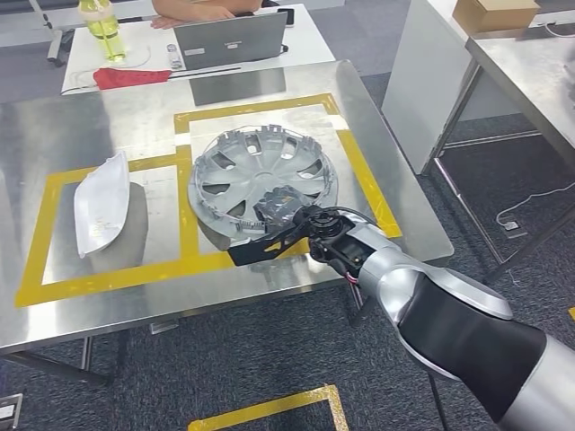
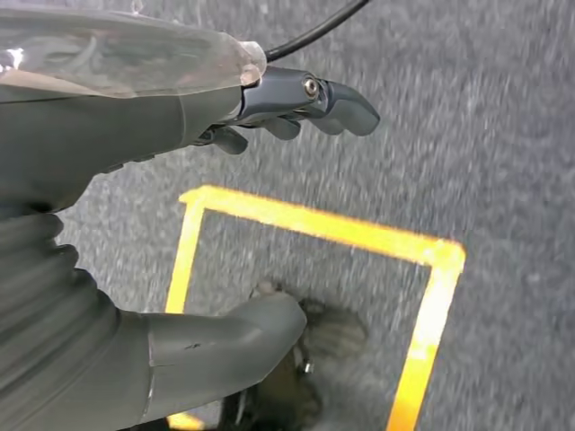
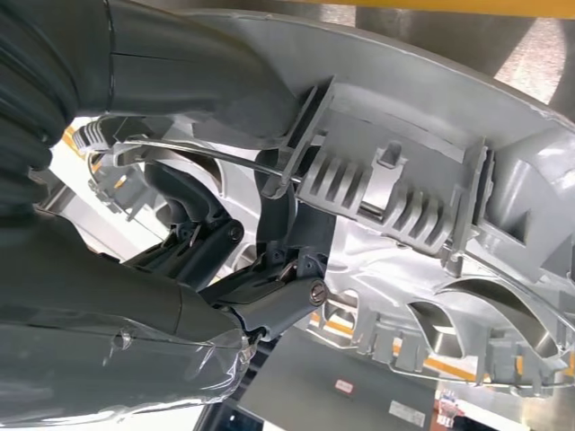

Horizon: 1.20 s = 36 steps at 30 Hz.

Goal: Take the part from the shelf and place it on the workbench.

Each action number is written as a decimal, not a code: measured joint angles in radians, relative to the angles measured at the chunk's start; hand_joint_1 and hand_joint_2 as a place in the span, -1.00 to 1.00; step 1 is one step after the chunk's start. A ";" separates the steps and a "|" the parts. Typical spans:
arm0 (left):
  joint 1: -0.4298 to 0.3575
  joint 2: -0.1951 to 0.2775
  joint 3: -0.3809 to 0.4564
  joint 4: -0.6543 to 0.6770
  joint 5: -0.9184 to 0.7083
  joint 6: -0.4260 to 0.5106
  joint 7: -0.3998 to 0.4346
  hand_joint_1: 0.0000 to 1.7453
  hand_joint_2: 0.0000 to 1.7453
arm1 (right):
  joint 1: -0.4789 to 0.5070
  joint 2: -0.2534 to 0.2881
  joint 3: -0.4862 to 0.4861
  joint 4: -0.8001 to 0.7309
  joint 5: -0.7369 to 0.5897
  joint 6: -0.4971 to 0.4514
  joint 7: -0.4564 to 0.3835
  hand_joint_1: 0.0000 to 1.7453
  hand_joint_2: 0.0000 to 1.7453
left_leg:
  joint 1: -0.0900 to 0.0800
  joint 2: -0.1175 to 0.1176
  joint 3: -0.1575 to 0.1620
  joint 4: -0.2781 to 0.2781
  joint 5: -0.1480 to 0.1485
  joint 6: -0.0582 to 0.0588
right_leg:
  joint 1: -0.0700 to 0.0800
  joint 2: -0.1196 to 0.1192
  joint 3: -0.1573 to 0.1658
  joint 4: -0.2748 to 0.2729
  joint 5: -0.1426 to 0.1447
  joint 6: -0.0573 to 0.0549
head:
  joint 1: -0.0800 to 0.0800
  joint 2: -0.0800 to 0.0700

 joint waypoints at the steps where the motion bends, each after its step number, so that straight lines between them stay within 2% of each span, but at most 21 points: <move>1: -0.003 0.000 0.000 0.000 0.000 0.006 0.005 -1.00 1.00 | 0.001 0.000 -0.002 0.000 0.000 0.000 0.000 1.00 1.00 | 0.000 0.000 0.000 0.000 0.000 0.000 | 0.000 0.000 0.000 0.000 0.000 0.000 | 0.000 0.000; 12: -0.016 0.002 0.002 0.000 0.000 -0.011 0.025 -1.00 1.00 | 0.002 0.000 -0.019 0.005 0.000 0.001 0.001 1.00 1.00 | 0.000 0.000 0.001 0.000 0.000 0.000 | 0.000 0.000 0.001 0.000 0.000 0.000 | 0.000 0.000; 16: -0.017 0.002 0.005 0.000 -0.002 -0.045 0.028 -1.00 1.00 | -0.002 0.003 -0.026 0.005 -0.002 -0.007 0.000 1.00 1.00 | 0.000 0.000 0.001 0.000 0.000 0.000 | 0.000 0.000 0.001 0.000 0.000 0.000 | 0.000 0.000; 22: -0.018 0.000 0.007 0.000 -0.001 -0.091 0.049 -1.00 1.00 | -0.041 0.026 -0.036 0.005 -0.002 -0.008 0.013 1.00 1.00 | 0.000 0.000 0.001 0.000 0.001 -0.001 | 0.000 0.001 0.002 0.000 0.000 0.000 | 0.000 0.000; 36: -0.014 -0.004 0.007 0.000 0.003 -0.091 0.074 -1.00 1.00 | -0.114 0.083 -0.066 0.006 -0.038 -0.011 -0.001 1.00 1.00 | 0.000 0.000 0.001 0.000 0.000 -0.001 | 0.000 0.000 0.002 0.000 0.000 0.000 | 0.000 0.000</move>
